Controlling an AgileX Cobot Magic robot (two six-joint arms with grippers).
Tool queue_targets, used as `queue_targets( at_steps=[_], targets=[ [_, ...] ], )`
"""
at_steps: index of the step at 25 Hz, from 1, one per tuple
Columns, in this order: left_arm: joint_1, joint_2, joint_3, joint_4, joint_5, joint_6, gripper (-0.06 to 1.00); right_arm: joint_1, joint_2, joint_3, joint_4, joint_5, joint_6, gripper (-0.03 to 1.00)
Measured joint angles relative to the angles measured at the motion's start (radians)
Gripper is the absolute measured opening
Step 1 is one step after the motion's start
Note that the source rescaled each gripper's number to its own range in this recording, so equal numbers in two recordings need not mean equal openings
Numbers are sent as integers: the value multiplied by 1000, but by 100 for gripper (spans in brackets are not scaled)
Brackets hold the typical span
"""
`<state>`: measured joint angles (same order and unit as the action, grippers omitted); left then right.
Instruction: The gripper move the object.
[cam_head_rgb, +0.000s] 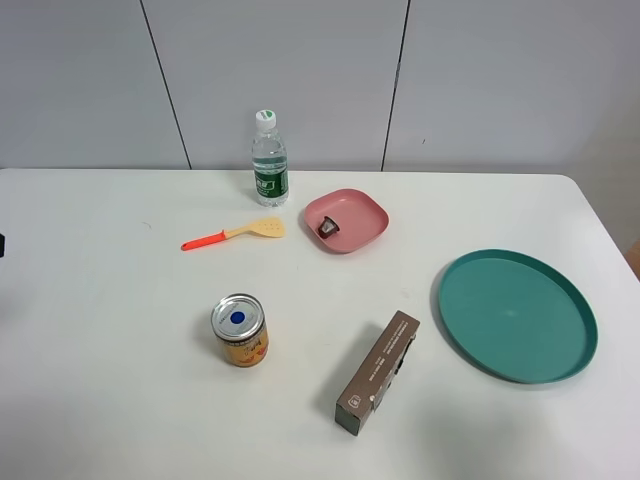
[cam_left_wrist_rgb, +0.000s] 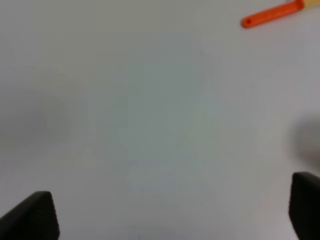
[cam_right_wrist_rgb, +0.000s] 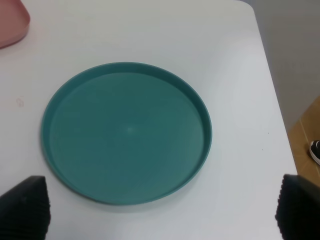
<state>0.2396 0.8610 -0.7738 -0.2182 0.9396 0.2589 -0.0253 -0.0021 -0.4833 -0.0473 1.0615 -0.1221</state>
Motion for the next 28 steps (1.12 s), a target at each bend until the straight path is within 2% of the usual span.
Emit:
queue_targets(
  at_steps=[11,18,28],
  targets=[
    [2,-330,195,-1,74,-13,96,0,0,0,0,0,0,100],
    [2,-411,208,15,143,-40,96,0,0,0,0,0,0,100],
    [2,-514,213,17,144,-42,96,0,0,0,0,0,0,100]
  ],
)
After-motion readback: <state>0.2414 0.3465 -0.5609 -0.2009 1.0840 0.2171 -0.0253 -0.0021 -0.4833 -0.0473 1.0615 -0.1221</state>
